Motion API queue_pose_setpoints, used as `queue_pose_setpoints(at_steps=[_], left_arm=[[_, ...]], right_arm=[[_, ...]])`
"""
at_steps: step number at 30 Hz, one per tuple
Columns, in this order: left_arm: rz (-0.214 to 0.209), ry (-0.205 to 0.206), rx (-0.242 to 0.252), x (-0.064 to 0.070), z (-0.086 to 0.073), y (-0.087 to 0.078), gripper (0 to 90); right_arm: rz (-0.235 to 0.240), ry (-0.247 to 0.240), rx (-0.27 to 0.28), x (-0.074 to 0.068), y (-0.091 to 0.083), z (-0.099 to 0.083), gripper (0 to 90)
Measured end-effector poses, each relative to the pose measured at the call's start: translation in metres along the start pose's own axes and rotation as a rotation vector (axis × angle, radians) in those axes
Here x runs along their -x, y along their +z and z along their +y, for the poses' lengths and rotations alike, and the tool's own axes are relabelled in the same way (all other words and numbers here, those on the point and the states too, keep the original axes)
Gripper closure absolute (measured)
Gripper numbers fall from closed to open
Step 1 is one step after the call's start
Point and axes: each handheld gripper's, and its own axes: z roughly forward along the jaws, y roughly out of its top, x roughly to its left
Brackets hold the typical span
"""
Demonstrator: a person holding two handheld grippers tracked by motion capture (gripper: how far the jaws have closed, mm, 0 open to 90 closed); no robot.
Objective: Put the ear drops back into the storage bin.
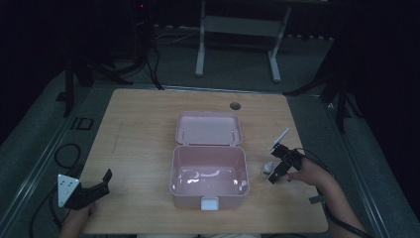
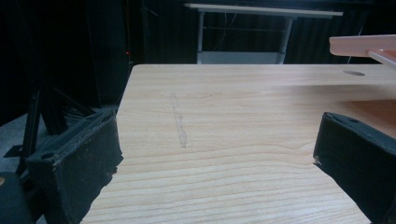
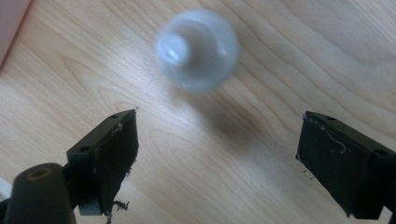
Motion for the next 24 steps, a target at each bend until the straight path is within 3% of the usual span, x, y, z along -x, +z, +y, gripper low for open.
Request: queue_pose_setpoints(at_steps=[8,14,24], left_arm=[[-0.003,0.004,0.000,0.000,0.000,0.000,0.9],[-0.004,0.002,0.000,0.000,0.000,0.000,0.9],[-0.006,0.000,-0.001,0.000,0.000,0.000,1.0]], right_arm=[[-0.027,-0.032,-0.024,-0.007,0.007,0.020,14.5],[-0.056,-0.065,-0.030,-0.009,0.009,0.029,30.6],[-0.050,-0.092,-0.073,-0.011,0.017,0.040,45.6]])
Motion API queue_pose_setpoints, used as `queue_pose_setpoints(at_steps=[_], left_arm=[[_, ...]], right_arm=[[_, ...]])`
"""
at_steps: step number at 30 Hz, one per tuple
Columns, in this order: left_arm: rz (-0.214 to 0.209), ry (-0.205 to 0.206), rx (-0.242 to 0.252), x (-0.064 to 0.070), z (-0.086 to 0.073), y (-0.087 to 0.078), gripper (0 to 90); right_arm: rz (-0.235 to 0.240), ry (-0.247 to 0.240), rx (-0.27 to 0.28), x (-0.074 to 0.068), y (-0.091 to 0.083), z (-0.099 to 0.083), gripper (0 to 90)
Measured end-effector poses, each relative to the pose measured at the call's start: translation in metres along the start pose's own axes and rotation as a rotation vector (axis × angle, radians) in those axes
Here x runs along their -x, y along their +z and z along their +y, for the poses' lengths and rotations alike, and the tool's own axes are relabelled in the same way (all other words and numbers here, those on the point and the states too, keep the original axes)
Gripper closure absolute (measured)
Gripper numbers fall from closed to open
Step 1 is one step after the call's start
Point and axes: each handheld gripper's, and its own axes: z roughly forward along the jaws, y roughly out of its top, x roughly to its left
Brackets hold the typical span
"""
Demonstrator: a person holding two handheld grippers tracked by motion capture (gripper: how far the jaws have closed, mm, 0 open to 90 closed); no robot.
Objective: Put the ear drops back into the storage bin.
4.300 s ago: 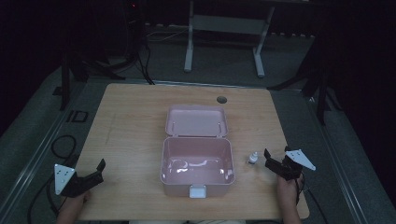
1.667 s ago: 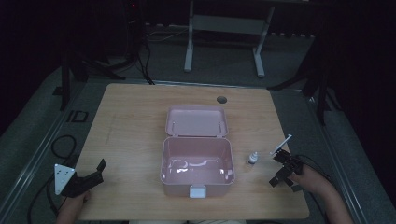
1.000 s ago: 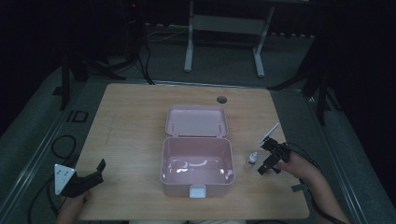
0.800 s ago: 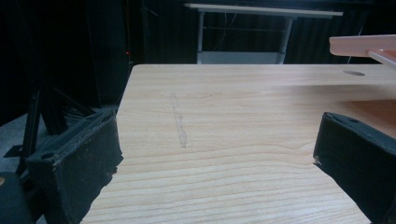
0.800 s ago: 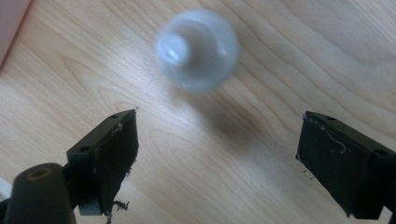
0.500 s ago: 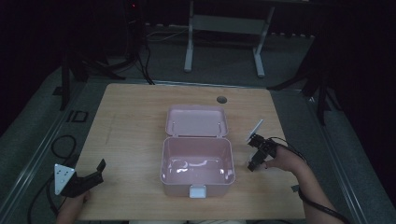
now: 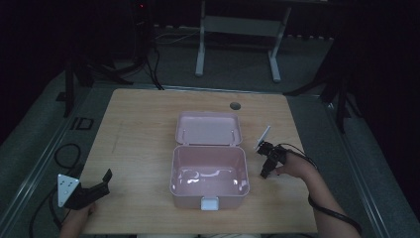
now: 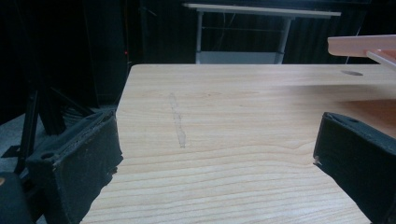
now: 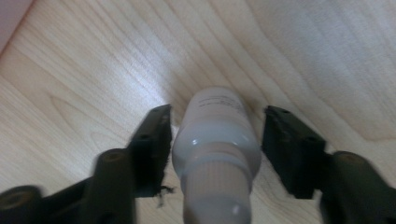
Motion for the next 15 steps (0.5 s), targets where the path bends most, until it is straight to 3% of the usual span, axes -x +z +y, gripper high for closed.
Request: queue_pose_setpoints(at_steps=[5,15], left_arm=[[0.000,0.004,0.002,0.0003,-0.0001,0.0000,1.0],[0.001,0.002,0.001,0.0003,0.0000,0.0001,1.0]], right_arm=[[0.003,-0.021,-0.014,-0.0011,0.0022,0.0015,56.1],[-0.034,-0.072,-0.029,-0.0024,-0.0010,0.0004,59.2]])
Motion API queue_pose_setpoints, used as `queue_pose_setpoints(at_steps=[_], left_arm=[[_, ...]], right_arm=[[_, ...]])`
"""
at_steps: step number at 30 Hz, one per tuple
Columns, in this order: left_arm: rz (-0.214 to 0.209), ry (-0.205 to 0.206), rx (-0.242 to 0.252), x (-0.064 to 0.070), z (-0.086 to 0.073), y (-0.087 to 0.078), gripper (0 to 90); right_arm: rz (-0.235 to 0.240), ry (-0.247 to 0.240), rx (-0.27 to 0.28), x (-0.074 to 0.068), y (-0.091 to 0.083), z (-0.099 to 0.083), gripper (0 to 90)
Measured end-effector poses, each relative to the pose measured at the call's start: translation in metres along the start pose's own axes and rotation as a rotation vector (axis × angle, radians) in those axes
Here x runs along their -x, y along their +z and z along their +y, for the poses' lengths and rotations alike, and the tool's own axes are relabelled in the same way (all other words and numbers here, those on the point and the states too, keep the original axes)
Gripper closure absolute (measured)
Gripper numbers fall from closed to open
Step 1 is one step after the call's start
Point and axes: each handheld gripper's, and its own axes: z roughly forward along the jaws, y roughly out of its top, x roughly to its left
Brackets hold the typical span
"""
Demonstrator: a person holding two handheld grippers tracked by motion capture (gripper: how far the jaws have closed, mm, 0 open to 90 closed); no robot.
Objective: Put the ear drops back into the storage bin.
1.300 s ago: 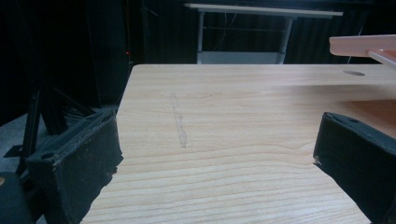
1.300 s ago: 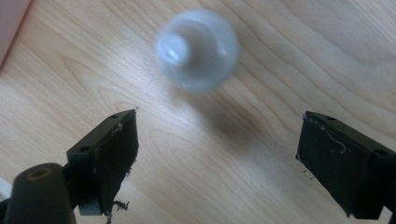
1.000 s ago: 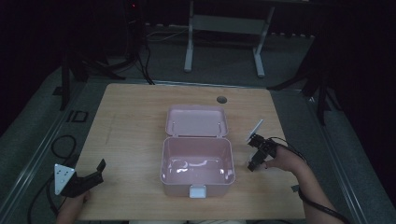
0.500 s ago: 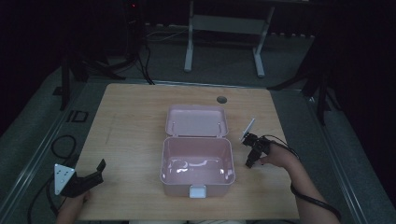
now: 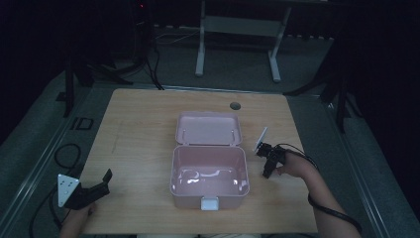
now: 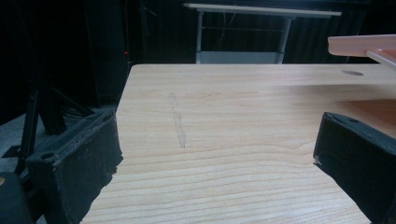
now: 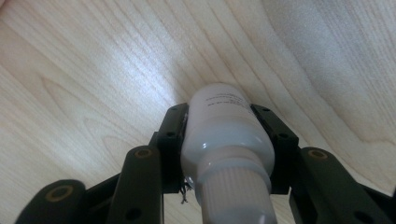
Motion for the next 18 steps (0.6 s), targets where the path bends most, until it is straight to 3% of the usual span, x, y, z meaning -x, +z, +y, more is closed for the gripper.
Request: queue_pose_setpoints(at_steps=[6,7,9,11,12,15,16,18], left_arm=[[0.000,0.000,0.000,0.000,0.000,0.000,1.0],[0.000,0.000,0.000,0.000,0.000,0.000,1.0],[0.001,0.000,0.000,0.000,0.000,0.000,1.0],[0.001,0.000,0.000,0.000,0.000,0.000,0.9],[0.002,-0.001,-0.001,0.000,0.000,0.000,0.9],[0.002,0.001,-0.001,0.000,0.000,0.000,0.9],[0.001,0.001,0.000,0.000,0.000,0.000,0.9],[0.002,0.000,-0.001,0.000,0.000,0.000,0.9]], right_arm=[[-0.008,-0.029,0.005,-0.001,-0.005,-0.003,59.2],[-0.018,-0.081,0.007,-0.003,-0.007,-0.005,59.2],[-0.022,-0.123,0.003,-0.006,-0.007,-0.006,59.2],[-0.025,-0.140,0.001,-0.007,-0.007,-0.006,59.2],[-0.026,-0.179,0.002,-0.010,-0.007,-0.007,59.2],[-0.035,-0.217,0.006,-0.012,-0.008,-0.008,59.2],[-0.038,-0.251,0.010,-0.014,-0.010,-0.010,59.2],[-0.039,-0.263,0.014,-0.015,-0.010,-0.011,59.2]])
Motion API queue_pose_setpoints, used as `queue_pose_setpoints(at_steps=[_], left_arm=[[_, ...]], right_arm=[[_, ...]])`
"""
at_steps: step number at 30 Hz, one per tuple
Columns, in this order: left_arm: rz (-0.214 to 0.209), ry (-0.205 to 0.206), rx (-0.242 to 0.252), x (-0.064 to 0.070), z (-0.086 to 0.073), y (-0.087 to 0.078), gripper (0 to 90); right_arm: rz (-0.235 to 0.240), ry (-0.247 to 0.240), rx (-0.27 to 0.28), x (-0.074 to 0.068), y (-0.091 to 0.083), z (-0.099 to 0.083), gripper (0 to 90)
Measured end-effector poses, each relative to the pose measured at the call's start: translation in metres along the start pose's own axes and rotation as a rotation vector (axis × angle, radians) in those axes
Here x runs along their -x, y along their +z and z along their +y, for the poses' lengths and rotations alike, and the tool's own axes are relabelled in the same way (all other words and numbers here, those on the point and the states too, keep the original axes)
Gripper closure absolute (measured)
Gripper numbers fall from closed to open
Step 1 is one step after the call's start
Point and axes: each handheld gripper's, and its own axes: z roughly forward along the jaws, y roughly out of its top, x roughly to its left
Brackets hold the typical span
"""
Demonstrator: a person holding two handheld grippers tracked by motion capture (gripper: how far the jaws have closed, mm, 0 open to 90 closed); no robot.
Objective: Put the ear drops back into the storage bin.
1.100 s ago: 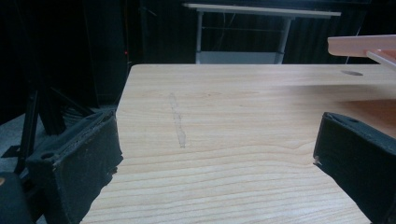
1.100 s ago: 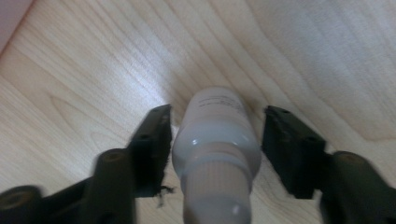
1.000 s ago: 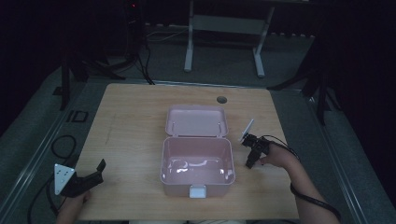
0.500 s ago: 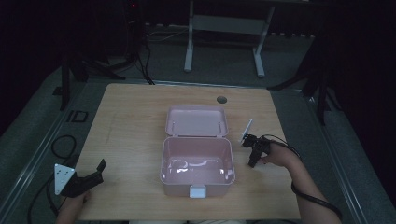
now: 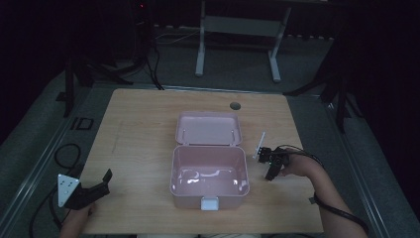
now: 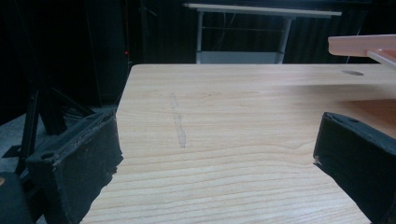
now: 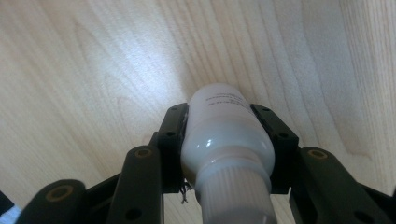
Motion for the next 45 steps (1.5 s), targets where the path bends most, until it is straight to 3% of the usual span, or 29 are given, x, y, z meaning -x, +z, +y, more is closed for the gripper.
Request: queue_pose_setpoints(at_steps=[6,11,13,18,25,29,36,45], left_arm=[[-0.001,0.000,0.000,0.000,0.000,0.000,1.0],[0.000,-0.001,0.000,0.000,0.000,0.000,0.9],[0.000,-0.001,0.000,0.000,0.000,0.000,1.0],[-0.001,-0.002,-0.001,0.000,0.000,0.000,1.0],[0.000,-0.002,-0.001,0.000,0.000,0.000,1.0],[0.001,-0.001,0.000,0.000,0.000,0.000,1.0],[0.001,-0.002,-0.001,0.000,0.000,0.000,1.0],[0.001,-0.002,-0.001,0.000,0.000,0.000,1.0]], right_arm=[[0.011,-0.091,0.024,-0.007,-0.005,-0.006,59.2],[0.017,-0.217,0.041,-0.019,-0.008,-0.010,59.2],[0.024,-0.240,0.049,-0.022,-0.008,-0.012,59.1],[-0.010,-0.288,0.015,-0.028,-0.005,-0.014,59.2],[-0.090,-0.400,-0.056,-0.042,-0.002,-0.017,59.2],[-0.103,-0.422,-0.073,-0.046,-0.004,-0.018,59.2],[-0.083,-0.455,-0.079,-0.054,-0.010,-0.016,59.2],[-0.085,-0.464,-0.084,-0.057,-0.016,-0.016,59.3]])
